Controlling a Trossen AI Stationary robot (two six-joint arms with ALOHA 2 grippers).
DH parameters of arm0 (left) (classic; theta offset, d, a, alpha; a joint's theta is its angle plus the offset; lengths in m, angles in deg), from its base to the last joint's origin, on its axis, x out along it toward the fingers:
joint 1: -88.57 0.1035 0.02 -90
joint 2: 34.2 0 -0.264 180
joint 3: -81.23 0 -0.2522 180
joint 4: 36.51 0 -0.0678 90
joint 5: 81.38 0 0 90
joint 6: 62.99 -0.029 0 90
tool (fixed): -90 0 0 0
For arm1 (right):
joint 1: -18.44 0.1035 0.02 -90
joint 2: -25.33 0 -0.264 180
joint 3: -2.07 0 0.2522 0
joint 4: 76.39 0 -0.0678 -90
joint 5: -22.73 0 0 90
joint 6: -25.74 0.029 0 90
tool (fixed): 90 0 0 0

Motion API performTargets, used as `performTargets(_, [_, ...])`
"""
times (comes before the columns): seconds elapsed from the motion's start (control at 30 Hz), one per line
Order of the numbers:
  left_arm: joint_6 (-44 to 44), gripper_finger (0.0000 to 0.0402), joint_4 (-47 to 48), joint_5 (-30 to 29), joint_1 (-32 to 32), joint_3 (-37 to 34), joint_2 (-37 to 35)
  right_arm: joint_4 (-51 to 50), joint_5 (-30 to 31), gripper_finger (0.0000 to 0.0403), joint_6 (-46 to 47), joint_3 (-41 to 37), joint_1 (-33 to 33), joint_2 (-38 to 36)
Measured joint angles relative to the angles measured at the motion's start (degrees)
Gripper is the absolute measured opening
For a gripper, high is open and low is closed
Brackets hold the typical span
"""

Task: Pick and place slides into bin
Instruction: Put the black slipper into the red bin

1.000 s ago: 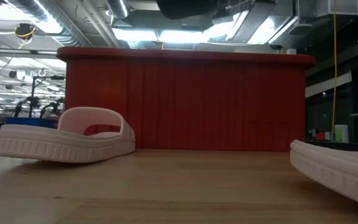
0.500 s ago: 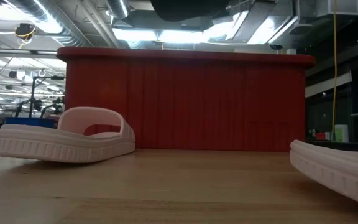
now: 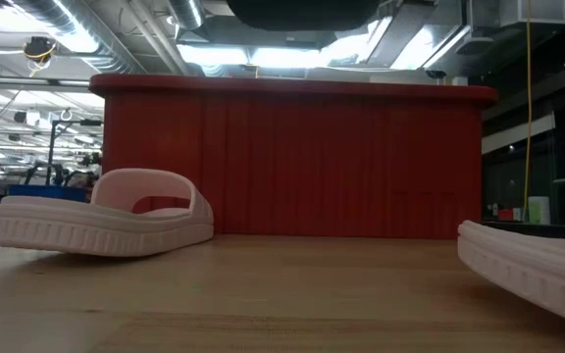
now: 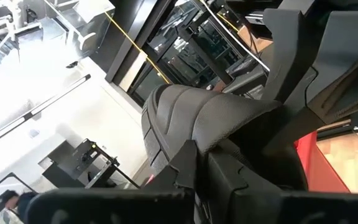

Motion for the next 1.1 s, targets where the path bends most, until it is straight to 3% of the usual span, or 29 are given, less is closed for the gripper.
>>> performTargets(0.13, [0.01,0.0006,-0.09,0.02,0.0,-0.04,0.0,-0.01,-0.35,0.0018,-0.14,0.0,0.0,0.0])
performTargets(0.33, [-0.95,0.0004,0.83,-2.53,0.59,-0.26,0.32,1.18,-5.49,0.0077,-0.32,0.22,0.07,-0.22])
performTargets(0.47, [-0.81,0.0003,1.25,-3.46,1.75,-0.3,0.37,3.65,-5.71,0.011,-1.39,0.22,0.17,-0.13])
performTargets(0.7, [-2.03,0.0003,0.42,-3.82,2.41,-0.28,0.31,6.58,-10.89,0.0141,-7.63,0.22,0.9,-0.13])
performTargets(0.9, [-5.35,0.0003,-1.51,-6.55,1.62,-0.19,0.2,6.54,-10.67,0.0132,-7.56,0.19,1.17,-0.13])
performTargets(1.1, [-7.54,0.0003,-5.25,-8.01,0.61,-0.19,-0.6,5.13,-10.5,0.0049,-7.46,0.12,1.62,-0.13])
